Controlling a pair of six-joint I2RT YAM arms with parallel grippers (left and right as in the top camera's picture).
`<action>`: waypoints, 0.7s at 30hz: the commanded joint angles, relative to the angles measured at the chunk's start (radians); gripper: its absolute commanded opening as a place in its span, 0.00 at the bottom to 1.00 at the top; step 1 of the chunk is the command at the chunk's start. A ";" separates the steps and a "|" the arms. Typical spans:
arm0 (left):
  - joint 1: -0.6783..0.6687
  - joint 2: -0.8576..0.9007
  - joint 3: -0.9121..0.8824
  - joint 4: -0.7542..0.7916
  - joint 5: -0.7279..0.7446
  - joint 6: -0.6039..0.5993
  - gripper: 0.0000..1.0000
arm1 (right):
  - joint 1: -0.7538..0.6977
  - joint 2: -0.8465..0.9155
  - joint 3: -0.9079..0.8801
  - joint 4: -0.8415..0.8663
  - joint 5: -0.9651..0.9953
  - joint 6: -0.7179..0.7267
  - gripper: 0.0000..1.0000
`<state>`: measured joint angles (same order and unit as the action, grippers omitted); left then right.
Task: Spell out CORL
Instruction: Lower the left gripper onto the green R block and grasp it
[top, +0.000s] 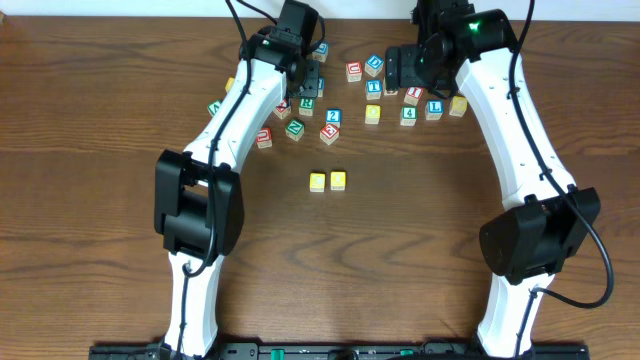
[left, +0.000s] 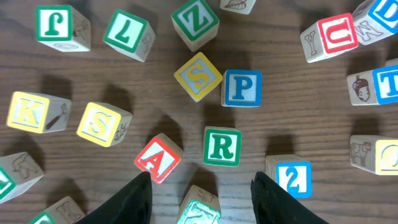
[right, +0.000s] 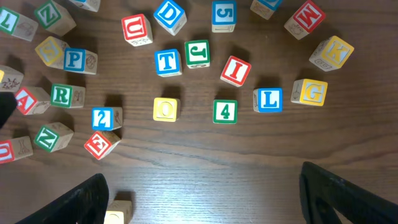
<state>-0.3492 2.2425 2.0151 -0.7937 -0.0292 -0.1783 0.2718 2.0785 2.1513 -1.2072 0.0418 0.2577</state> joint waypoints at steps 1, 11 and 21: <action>-0.006 0.060 -0.017 0.011 -0.004 0.018 0.51 | 0.000 0.002 -0.005 0.002 0.021 -0.013 0.93; -0.006 0.133 -0.018 0.044 0.079 0.052 0.50 | -0.076 0.002 -0.005 -0.002 0.034 -0.023 0.96; -0.008 0.157 -0.018 0.074 0.078 0.052 0.50 | -0.111 0.002 -0.005 -0.009 0.034 -0.023 0.96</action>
<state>-0.3553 2.3699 2.0033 -0.7292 0.0467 -0.1440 0.1646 2.0785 2.1513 -1.2121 0.0677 0.2508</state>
